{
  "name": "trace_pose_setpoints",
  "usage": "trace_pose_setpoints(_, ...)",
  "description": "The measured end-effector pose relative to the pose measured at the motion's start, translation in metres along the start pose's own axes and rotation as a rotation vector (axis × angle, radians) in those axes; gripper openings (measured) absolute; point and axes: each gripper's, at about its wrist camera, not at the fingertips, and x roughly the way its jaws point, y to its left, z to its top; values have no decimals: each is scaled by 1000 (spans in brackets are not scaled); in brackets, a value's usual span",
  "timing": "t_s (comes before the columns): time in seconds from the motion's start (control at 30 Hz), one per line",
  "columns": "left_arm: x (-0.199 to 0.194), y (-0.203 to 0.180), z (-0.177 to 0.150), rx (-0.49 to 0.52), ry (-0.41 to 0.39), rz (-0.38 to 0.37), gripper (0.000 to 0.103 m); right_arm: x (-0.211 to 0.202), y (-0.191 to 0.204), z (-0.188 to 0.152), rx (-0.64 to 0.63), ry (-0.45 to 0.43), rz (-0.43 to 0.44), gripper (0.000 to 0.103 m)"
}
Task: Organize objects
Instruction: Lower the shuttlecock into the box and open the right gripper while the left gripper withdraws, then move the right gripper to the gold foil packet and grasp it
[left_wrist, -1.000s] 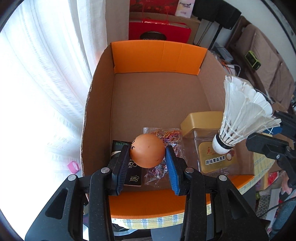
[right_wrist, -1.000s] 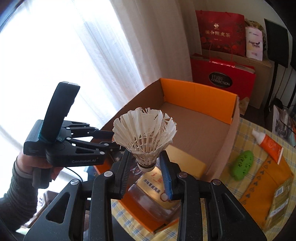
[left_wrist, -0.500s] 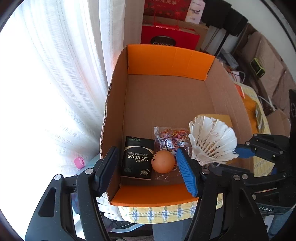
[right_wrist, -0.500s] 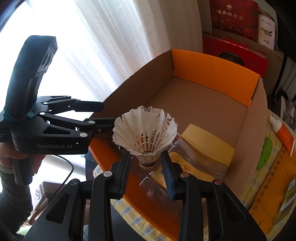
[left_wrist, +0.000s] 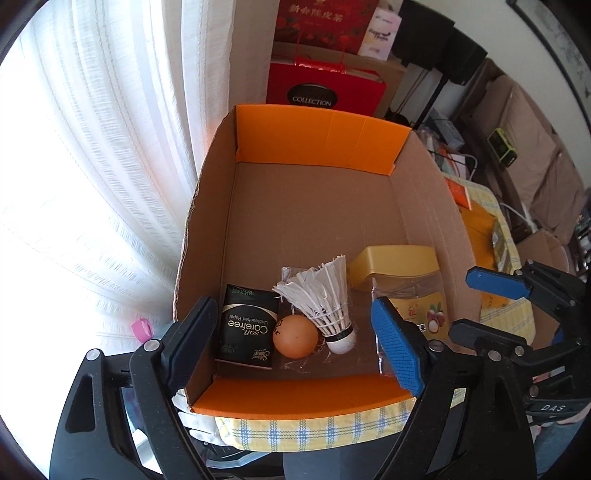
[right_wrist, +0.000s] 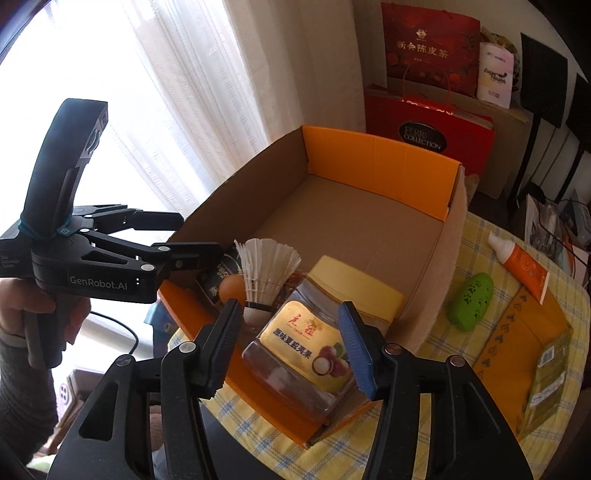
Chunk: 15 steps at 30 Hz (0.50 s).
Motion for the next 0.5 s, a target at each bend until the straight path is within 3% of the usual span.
trace_pose_setpoints(0.2, -2, -17, 4, 14, -2, -47, 91, -23, -20, -8, 44, -23, -32, 77)
trace_pose_setpoints(0.27, -2, -24, 4, 26, -3, -53, 92, -28, -28, -11, 63, -20, -38, 80)
trace_pose_setpoints(0.33, -2, -30, 4, 32, -5, -63, 102, -33, -37, -14, 86, -26, -43, 82)
trace_pose_setpoints(0.5, 1, -48, 7, 48, 0, -91, 103, -48, -58, -21, 110, -36, -116, 86)
